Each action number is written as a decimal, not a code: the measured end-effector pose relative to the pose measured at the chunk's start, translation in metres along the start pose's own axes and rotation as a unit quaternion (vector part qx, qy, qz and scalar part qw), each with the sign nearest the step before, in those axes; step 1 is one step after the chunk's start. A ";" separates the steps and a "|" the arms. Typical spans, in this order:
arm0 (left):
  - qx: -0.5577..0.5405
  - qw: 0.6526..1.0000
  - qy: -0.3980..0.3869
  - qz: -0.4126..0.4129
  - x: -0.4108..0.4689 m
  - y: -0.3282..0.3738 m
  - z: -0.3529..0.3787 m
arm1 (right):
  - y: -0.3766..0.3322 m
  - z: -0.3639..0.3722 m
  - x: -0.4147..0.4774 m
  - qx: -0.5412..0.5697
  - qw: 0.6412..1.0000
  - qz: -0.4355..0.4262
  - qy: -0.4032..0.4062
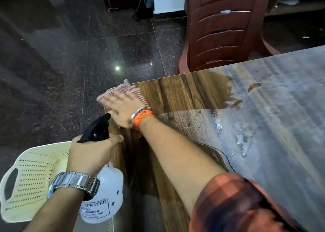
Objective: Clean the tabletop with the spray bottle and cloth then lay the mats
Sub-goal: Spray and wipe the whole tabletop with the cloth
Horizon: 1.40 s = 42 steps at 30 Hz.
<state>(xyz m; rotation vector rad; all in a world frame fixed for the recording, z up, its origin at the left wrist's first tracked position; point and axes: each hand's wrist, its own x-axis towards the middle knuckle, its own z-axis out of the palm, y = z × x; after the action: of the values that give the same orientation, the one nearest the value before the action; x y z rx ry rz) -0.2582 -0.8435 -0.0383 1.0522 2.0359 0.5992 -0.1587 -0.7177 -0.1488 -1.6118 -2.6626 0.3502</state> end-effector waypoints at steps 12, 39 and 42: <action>-0.002 0.999 -0.038 -0.016 -0.047 0.001 0.007 | 0.162 -0.001 -0.177 0.038 0.888 0.446 0.105; -0.028 0.999 -0.013 -0.016 -0.189 -0.131 -0.033 | -0.158 0.049 -0.279 -0.010 0.997 0.063 0.035; 0.019 0.999 -0.031 -0.012 -0.196 -0.144 -0.036 | -0.175 0.054 -0.305 0.017 0.999 -0.027 -0.017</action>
<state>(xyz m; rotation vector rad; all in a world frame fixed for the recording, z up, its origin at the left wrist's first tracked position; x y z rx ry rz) -0.2819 -1.0883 -0.0352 1.0548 2.0106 0.5117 -0.1753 -1.0729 -0.1348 -1.5351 -2.7035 0.4209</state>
